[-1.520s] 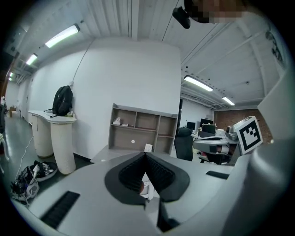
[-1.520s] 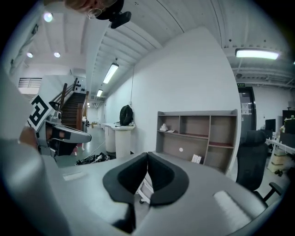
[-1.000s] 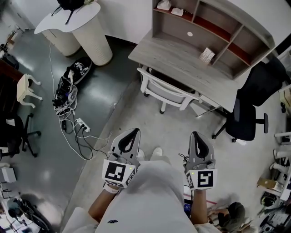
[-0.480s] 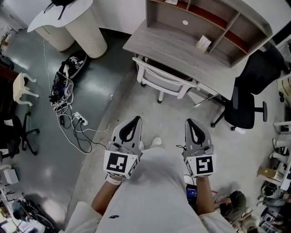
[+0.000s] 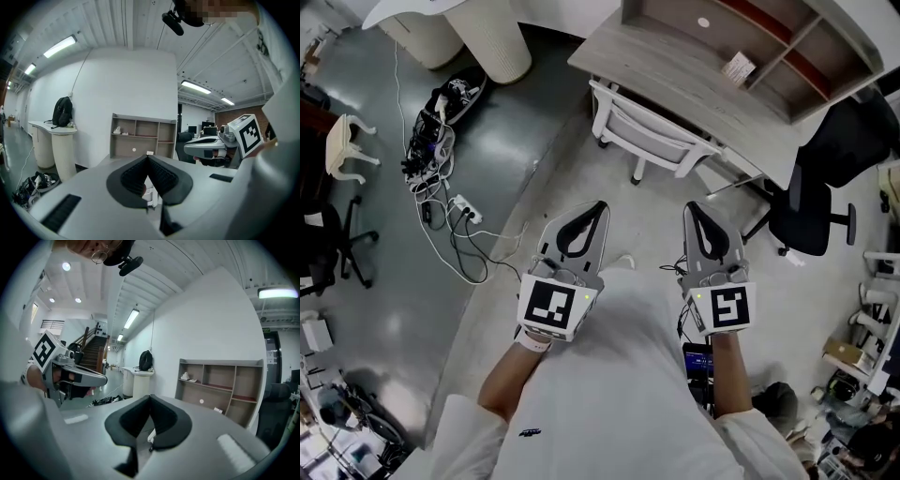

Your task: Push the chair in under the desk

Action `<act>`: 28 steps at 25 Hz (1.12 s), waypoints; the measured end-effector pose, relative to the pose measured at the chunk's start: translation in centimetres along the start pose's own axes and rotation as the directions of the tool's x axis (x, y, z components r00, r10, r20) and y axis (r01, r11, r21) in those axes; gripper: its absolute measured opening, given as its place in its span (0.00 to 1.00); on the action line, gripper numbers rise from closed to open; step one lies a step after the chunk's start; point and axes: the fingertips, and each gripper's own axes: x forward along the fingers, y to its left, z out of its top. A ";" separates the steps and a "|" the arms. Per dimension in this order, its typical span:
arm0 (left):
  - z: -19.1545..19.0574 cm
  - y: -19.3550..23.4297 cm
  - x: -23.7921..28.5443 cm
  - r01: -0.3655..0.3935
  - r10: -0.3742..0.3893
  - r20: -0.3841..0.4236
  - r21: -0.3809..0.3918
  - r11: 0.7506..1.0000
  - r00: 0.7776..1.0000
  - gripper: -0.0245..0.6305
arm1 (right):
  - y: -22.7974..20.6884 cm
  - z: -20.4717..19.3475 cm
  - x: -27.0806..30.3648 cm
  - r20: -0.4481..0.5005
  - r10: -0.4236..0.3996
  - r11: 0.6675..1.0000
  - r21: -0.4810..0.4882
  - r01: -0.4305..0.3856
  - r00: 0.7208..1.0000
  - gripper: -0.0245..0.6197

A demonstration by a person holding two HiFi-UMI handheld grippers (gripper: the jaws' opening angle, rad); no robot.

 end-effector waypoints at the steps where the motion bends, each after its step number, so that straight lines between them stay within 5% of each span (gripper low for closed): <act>1: 0.1 0.2 0.0 0.001 -0.001 0.005 0.010 1.000 1.000 0.05 | 0.1 0.0 0.1 0.000 -0.001 1.000 0.001 0.001 1.000 0.06; 4: 0.7 0.6 0.0 0.009 -0.010 0.025 0.042 0.999 1.000 0.05 | 0.2 -0.2 0.2 -0.005 -0.011 1.000 0.004 0.011 1.000 0.06; 11: -0.5 1.2 -0.6 0.042 -0.042 -0.003 -0.036 0.998 0.999 0.05 | 1.4 -1.7 0.5 -0.053 0.009 0.996 0.090 -0.004 0.999 0.06; 16: -1.7 1.6 -0.8 0.057 -0.059 -0.028 -0.061 0.996 0.998 0.05 | 2.6 -0.5 0.3 -0.055 0.047 0.998 0.047 -0.045 0.997 0.05; 28: -0.3 1.8 -0.5 0.110 -0.111 -0.004 -0.071 0.991 0.994 0.05 | 2.8 1.1 1.0 -0.042 -0.022 0.999 0.031 0.024 0.999 0.05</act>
